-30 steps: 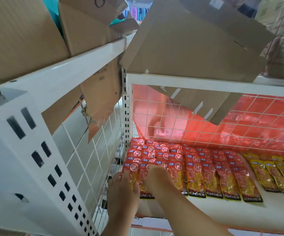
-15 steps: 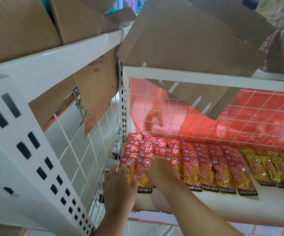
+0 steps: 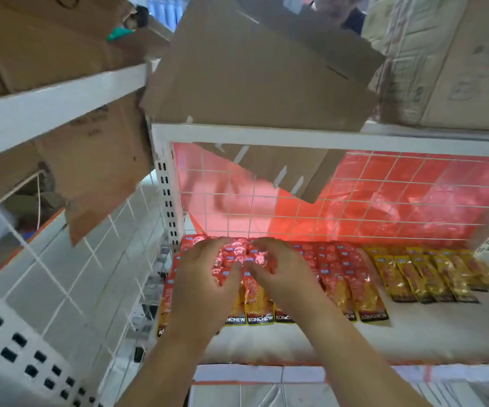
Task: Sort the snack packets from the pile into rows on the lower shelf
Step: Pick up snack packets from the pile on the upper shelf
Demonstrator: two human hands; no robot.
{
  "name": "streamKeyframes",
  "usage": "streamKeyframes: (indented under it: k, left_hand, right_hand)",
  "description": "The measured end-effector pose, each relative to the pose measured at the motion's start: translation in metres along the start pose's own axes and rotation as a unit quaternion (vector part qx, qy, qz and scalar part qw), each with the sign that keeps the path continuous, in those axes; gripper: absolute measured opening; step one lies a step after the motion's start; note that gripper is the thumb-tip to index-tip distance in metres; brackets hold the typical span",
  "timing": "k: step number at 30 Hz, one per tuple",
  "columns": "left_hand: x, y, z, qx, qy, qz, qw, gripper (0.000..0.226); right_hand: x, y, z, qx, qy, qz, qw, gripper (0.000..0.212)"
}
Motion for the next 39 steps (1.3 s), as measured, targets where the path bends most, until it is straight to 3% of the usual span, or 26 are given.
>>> streamKeyframes:
  k: [3, 6, 18, 28, 39]
  left_hand:
    - [-0.061, -0.011, 0.006, 0.029, 0.035, -0.068, 0.997, 0.041]
    - [-0.124, -0.015, 0.007, 0.050, 0.054, -0.136, 0.988, 0.040]
    - [-0.411, 0.030, -0.063, 0.104, 0.176, -0.308, 0.929, 0.041]
    - [-0.622, 0.095, -0.143, 0.159, 0.244, -0.399, 0.870, 0.031]
    - [-0.725, 0.090, -0.273, 0.267, 0.192, -0.414, 0.848, 0.034]
  right_hand:
    - [0.017, 0.016, 0.056, -0.042, -0.037, 0.051, 0.997, 0.053]
    - [0.028, 0.040, 0.123, -0.095, -0.067, 0.088, 0.989, 0.049]
    - [0.030, 0.205, 0.424, -0.315, -0.006, 0.167, 0.934, 0.037]
    - [0.001, 0.368, 0.624, -0.428, 0.076, 0.132, 0.891, 0.034]
    - [-0.063, 0.409, 0.753, -0.475, 0.118, 0.039, 0.871, 0.029]
Point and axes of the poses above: each hand's wrist, its own y-axis away from the middle knuckle, its own z-axis out of the back of the hand, x = y × z, the point moved 5 cm from there along -y, towards the middle knuckle, and after that the axes turned 5 degrees about -y, right-handed, at the moved point
